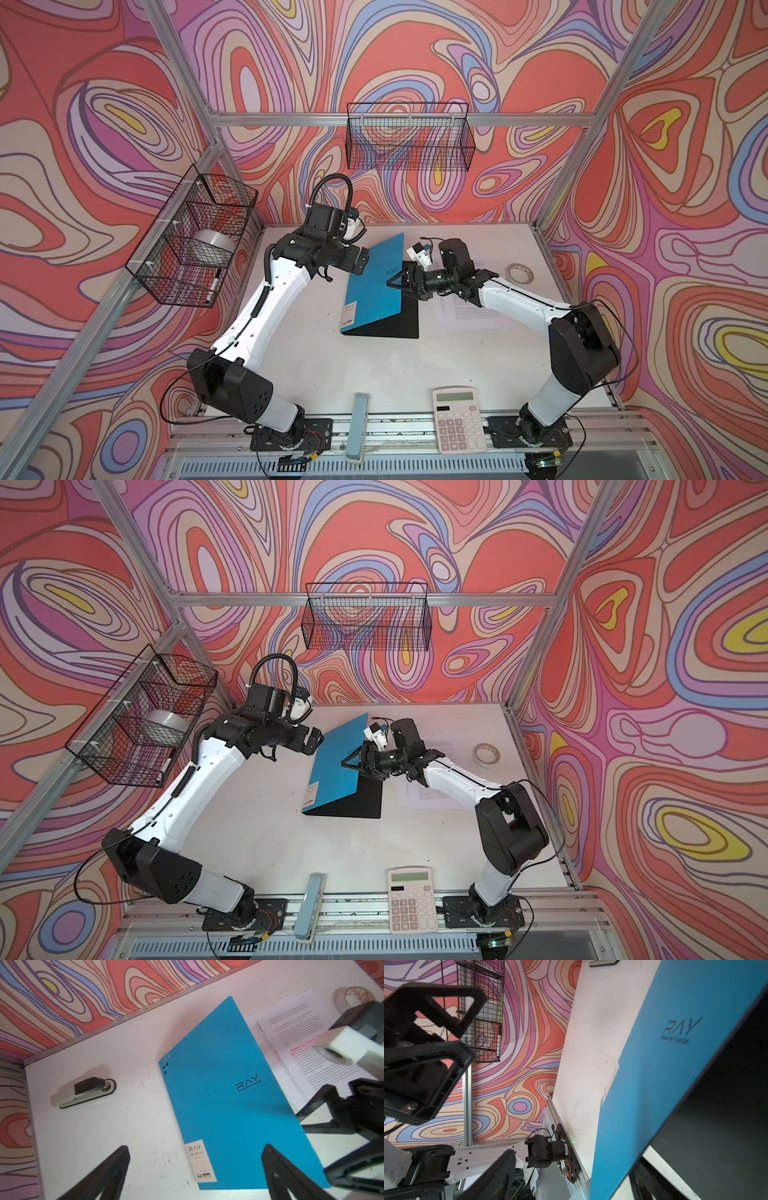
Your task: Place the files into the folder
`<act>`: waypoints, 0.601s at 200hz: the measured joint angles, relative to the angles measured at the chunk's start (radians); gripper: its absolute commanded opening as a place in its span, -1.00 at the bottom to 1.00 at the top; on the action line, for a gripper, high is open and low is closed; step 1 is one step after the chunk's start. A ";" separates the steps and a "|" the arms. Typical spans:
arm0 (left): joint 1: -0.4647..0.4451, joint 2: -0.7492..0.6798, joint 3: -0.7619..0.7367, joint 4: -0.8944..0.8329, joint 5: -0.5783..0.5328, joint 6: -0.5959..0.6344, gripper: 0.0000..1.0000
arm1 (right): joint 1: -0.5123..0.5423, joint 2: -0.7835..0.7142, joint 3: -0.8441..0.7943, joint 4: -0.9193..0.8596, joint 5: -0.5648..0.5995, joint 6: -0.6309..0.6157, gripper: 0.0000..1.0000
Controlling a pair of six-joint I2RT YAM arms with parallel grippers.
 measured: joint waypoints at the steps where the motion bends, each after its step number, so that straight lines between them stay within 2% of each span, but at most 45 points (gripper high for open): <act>1: 0.000 0.001 0.002 -0.001 0.002 -0.002 1.00 | 0.002 0.001 0.002 0.000 0.000 0.000 0.76; 40: 0.010 0.055 0.070 -0.024 0.079 -0.076 1.00 | 0.061 0.043 0.094 0.021 0.018 0.012 0.76; 94: 0.119 0.150 0.150 -0.052 0.204 -0.201 1.00 | 0.117 0.133 0.147 0.099 0.037 0.063 0.76; 120: 0.134 0.175 0.152 -0.059 0.230 -0.230 1.00 | 0.139 0.162 0.165 0.137 0.044 0.097 0.76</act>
